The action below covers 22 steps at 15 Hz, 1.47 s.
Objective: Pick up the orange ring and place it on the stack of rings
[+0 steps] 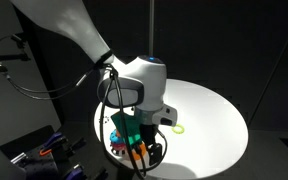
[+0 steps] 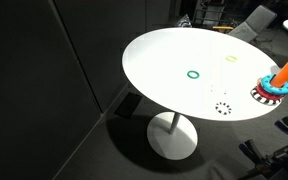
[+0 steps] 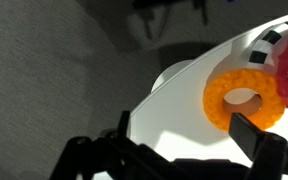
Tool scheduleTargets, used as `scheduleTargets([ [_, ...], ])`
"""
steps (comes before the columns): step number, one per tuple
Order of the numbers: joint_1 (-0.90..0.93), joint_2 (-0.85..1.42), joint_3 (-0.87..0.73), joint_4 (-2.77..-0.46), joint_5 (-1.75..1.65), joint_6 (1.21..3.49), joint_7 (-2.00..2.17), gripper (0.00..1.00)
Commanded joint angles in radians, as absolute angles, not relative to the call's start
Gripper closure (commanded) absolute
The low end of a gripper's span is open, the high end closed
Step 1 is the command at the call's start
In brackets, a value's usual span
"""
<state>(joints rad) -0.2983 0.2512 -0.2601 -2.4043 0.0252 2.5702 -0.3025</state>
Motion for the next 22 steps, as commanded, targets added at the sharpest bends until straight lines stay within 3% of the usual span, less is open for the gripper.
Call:
scheduleTargets([
  [1, -0.341, 0.296, -0.211, -2.404, 0.091, 2.621, -0.370, 0.00],
  [22, -0.434, 0.402, -0.095, -2.395, 0.207, 2.657, -0.445, 0.00],
])
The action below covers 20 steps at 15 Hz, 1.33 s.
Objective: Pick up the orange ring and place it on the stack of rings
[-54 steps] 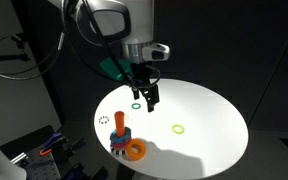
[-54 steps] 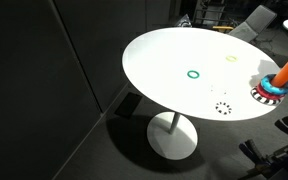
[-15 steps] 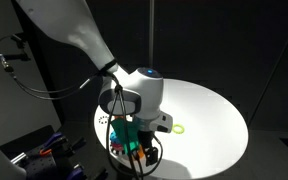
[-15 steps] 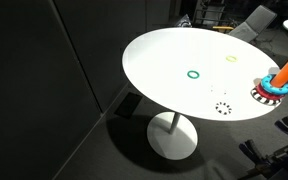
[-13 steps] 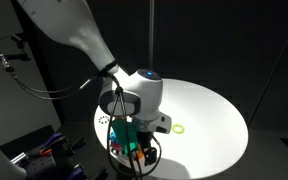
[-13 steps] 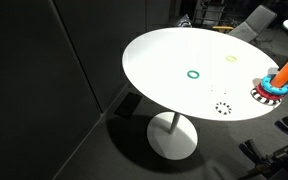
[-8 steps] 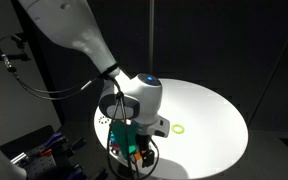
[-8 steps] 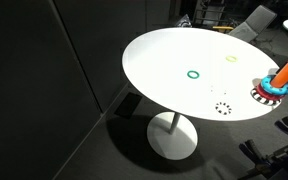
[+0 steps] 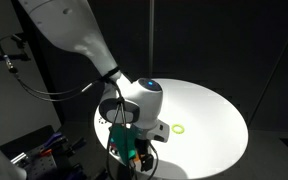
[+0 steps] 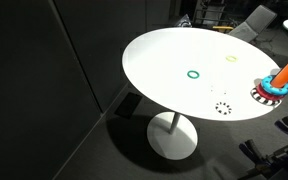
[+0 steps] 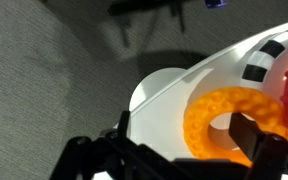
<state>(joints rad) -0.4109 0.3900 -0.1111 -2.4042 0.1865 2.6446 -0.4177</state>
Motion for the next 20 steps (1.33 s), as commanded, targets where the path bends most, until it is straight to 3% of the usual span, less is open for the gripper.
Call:
scheduleTargets([
  [1, -0.434, 0.404, -0.096, -2.394, 0.206, 2.656, -0.443, 0.00],
  [2, -0.434, 0.405, -0.097, -2.393, 0.205, 2.655, -0.441, 0.15],
  [3, -0.436, 0.406, -0.097, -2.392, 0.205, 2.654, -0.440, 0.18],
  [4, -0.437, 0.407, -0.097, -2.391, 0.206, 2.652, -0.440, 0.30],
  [6, -0.438, 0.408, -0.098, -2.389, 0.206, 2.652, -0.440, 0.39],
  [7, -0.439, 0.408, -0.098, -2.388, 0.205, 2.651, -0.440, 0.53],
  [9, -0.442, 0.409, -0.098, -2.386, 0.206, 2.650, -0.440, 0.56],
  [12, -0.444, 0.411, -0.100, -2.382, 0.204, 2.650, -0.438, 0.90],
  [13, -0.445, 0.406, -0.101, -2.382, 0.203, 2.649, -0.438, 0.96],
  [20, -0.425, 0.335, -0.120, -2.379, 0.180, 2.632, -0.419, 0.93],
])
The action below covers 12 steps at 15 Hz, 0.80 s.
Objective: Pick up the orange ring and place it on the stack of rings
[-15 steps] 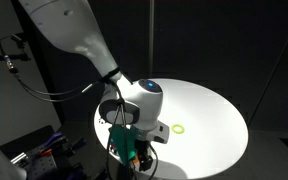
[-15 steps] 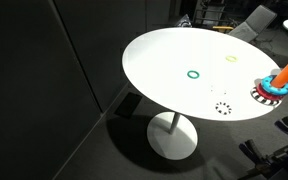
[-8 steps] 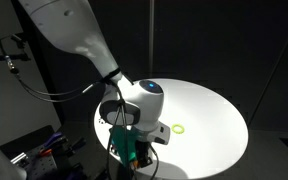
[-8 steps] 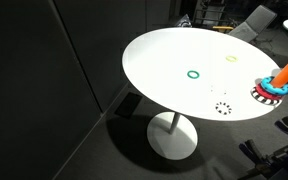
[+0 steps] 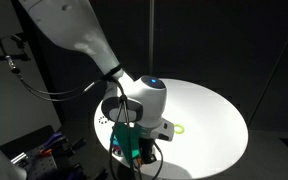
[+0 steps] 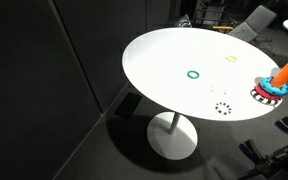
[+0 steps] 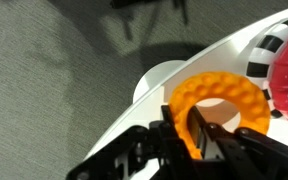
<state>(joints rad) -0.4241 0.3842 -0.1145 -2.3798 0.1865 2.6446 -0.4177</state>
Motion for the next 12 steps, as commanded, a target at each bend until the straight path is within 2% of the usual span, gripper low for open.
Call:
scheduleTargets([
  [1, -0.419, 0.319, -0.123, -2.381, 0.173, 2.627, -0.415, 0.93],
  [12, -0.292, 0.060, -0.175, -2.415, -0.018, 2.490, -0.356, 0.93],
])
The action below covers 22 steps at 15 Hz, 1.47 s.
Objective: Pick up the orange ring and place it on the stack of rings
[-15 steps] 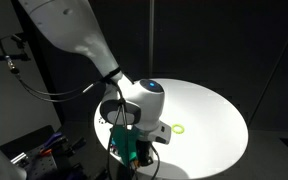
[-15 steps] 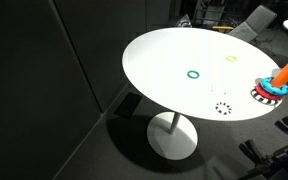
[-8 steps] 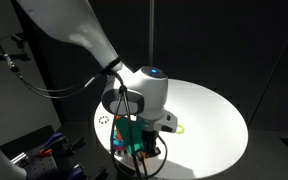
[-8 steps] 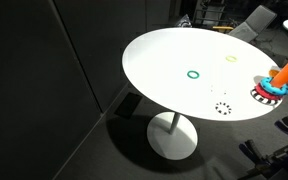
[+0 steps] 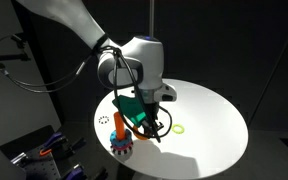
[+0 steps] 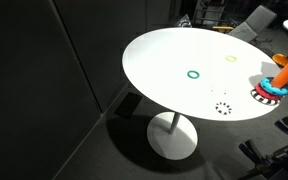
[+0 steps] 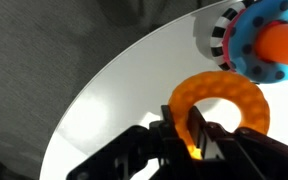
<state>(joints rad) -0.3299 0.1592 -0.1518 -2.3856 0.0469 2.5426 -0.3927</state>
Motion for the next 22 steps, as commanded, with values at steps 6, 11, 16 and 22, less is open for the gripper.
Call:
scheduleTargets([
  [6, -0.234, -0.084, -0.172, -2.433, -0.086, 2.386, -0.350, 0.93],
  [11, -0.195, -0.180, -0.168, -2.473, -0.114, 2.292, -0.366, 0.93],
  [16, -0.178, -0.240, -0.162, -2.506, -0.186, 2.223, -0.348, 0.93],
  [22, -0.173, -0.260, -0.163, -2.551, -0.239, 2.260, -0.343, 0.93],
])
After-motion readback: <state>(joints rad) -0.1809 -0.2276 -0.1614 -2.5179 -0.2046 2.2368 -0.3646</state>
